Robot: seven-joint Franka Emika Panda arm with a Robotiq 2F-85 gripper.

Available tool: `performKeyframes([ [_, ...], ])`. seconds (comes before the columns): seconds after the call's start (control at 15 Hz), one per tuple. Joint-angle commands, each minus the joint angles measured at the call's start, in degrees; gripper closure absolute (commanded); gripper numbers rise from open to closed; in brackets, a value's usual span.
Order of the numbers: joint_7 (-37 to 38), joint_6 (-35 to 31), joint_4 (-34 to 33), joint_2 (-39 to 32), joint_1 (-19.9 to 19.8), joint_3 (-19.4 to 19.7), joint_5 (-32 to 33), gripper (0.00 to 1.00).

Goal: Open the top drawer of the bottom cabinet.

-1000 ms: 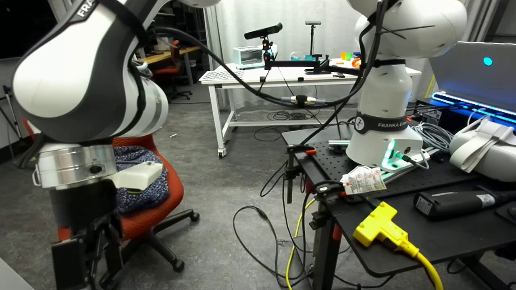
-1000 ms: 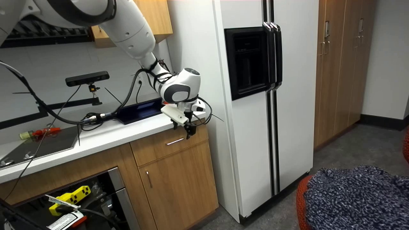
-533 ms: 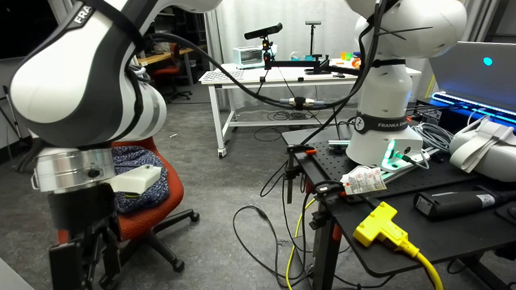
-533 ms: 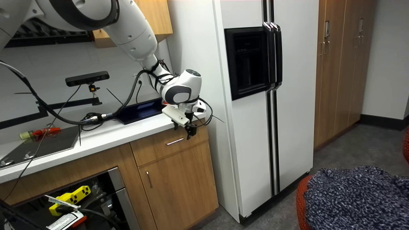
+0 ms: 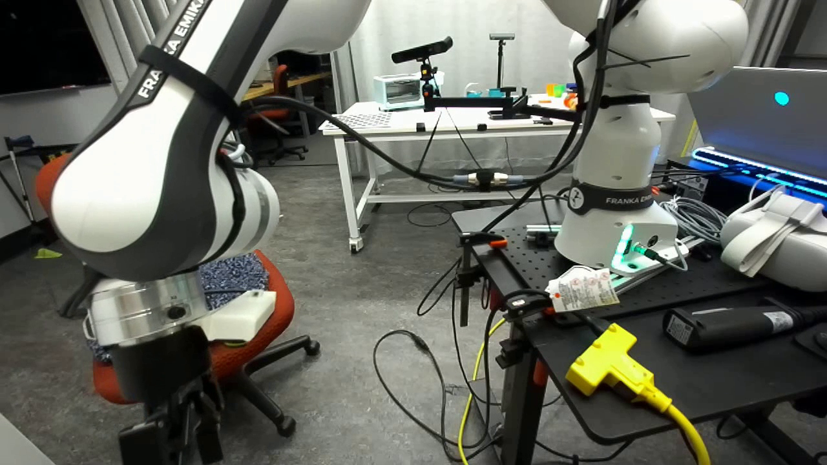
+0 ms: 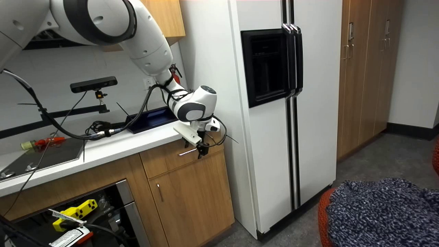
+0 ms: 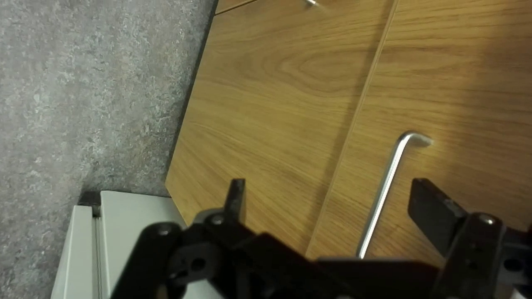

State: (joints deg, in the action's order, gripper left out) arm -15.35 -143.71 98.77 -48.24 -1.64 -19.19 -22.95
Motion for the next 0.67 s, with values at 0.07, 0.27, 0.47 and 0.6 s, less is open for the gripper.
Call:
performKeyframes([
  [0.07, -1.38, 1.26, -5.71, -5.33, -0.56, -2.31, -0.58, 0.0],
  [0.27, -0.83, 1.74, -9.13, -8.22, -0.14, -2.8, -0.17, 0.0],
  [0.47, -0.33, 2.36, -12.0, -11.03, 0.07, -2.8, 0.2, 0.0],
  [0.6, -0.22, 2.64, -13.6, -12.66, 0.06, -2.92, 0.3, 0.0],
])
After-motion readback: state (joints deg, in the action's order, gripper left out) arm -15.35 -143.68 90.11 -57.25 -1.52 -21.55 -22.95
